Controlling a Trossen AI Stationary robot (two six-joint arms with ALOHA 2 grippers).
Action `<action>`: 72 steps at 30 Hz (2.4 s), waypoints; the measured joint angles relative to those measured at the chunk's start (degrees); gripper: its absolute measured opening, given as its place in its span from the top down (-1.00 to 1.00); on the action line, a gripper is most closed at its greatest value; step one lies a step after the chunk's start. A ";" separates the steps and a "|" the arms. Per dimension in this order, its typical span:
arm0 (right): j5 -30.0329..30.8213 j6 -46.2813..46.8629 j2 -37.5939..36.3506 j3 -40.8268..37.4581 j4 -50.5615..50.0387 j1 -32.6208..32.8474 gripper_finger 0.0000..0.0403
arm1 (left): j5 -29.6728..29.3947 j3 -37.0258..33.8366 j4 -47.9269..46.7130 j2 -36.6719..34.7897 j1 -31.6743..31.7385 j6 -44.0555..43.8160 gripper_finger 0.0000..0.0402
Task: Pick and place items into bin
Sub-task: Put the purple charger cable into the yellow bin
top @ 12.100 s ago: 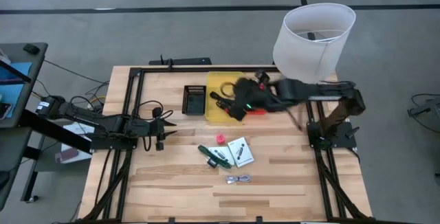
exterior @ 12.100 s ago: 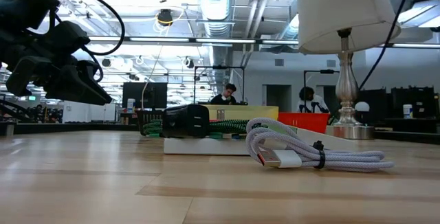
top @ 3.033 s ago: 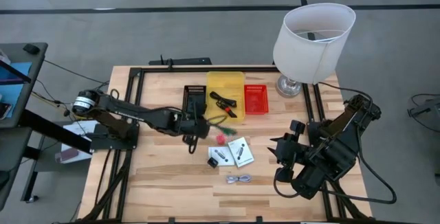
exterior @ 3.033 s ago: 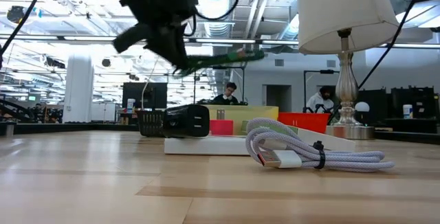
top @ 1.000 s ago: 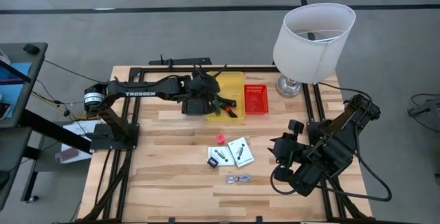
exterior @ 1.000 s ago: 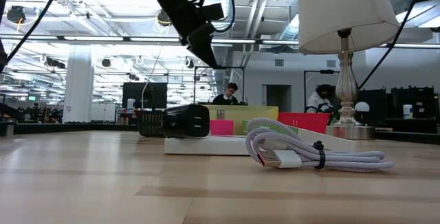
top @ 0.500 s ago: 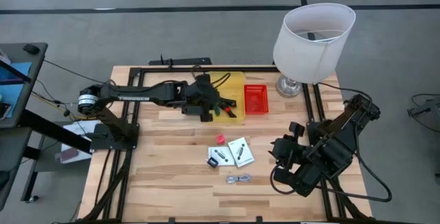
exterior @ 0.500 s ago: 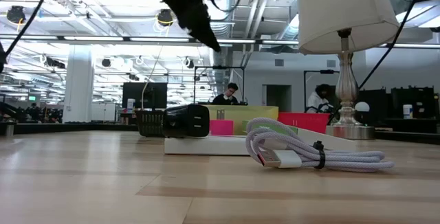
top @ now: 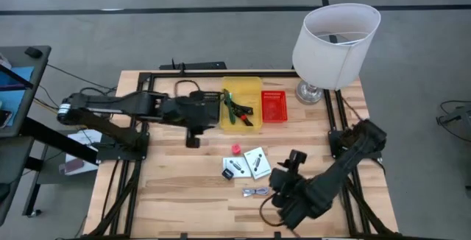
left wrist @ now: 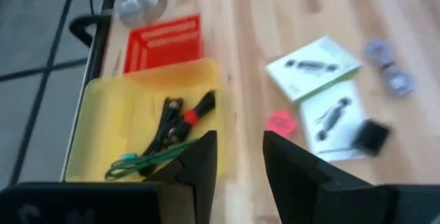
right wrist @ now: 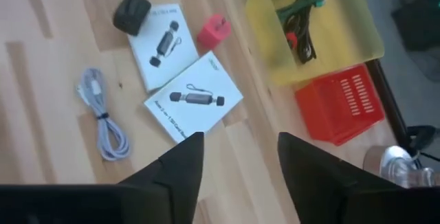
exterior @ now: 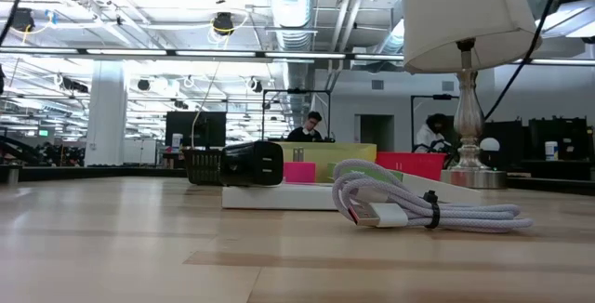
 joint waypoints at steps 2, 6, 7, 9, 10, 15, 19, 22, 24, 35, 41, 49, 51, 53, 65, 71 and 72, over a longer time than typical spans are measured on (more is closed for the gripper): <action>-0.02 1.62 2.26 0.00 0.45 -0.38 0.00 | -0.08 0.00 -1.00 -2.72 -1.33 -0.99 0.44; -0.01 4.98 5.85 0.00 2.33 -0.46 -0.10 | -0.33 0.00 -3.13 -7.60 -3.35 -2.88 0.44; -0.04 5.57 6.50 0.00 3.02 -0.47 -0.11 | -0.33 0.00 -3.46 -8.64 -3.80 -2.90 0.44; -0.32 6.82 7.56 0.00 4.30 -0.47 -0.14 | -0.43 0.00 -4.17 -10.53 -4.55 -2.84 0.44; -0.91 7.21 8.06 0.00 5.43 -0.69 -0.14 | -0.43 0.00 -4.74 -11.32 -4.77 -2.71 0.44; -6.19 5.36 8.88 0.11 13.78 -2.05 -0.14 | -0.45 0.00 -7.00 -14.41 -5.32 -2.64 0.44; -12.77 1.03 9.76 0.09 19.49 -3.62 -0.14 | -0.45 0.00 -9.97 -15.40 -5.27 -2.63 0.44; -17.83 -2.54 10.36 -0.09 21.04 -5.05 -0.14 | -1.63 0.00 -12.84 -15.59 -5.27 -3.75 0.44; -19.91 -4.53 10.96 0.16 23.51 -6.35 -0.14 | -2.99 0.00 -13.93 -15.70 -5.27 -5.04 0.44; -29.95 -14.08 15.01 -0.04 27.73 -10.19 -0.14 | -3.72 -0.04 -14.52 -22.97 -5.25 -8.03 0.44; -30.07 -15.84 15.01 -0.02 27.99 -10.61 -0.14 | -3.73 -0.04 -15.73 -27.51 -5.25 -8.63 0.44; -35.23 -16.83 14.95 -3.35 31.58 -12.48 -0.14 | -3.73 -0.04 -19.26 -30.57 -5.25 -10.78 0.44; -36.59 -16.98 14.95 -4.67 32.48 -12.95 -0.14 | -3.73 -0.17 -19.89 -30.69 -5.25 -11.45 0.44; -37.14 -18.09 14.95 -5.48 33.74 -13.41 -0.14 | -3.74 -0.69 -20.03 -31.00 -5.25 -11.92 0.44; -40.39 -22.24 14.95 -8.66 37.59 -15.56 -0.14 | -3.84 -5.69 -18.24 -31.19 -5.23 -12.59 0.44; -40.50 -24.01 14.95 -8.66 37.41 -15.93 -0.14 | -3.88 -7.09 -17.86 -31.21 -5.23 -13.65 0.44; -40.50 -24.37 14.95 -8.66 37.40 -15.95 -0.14 | -3.88 -7.13 -17.83 -31.21 -5.23 -13.87 0.44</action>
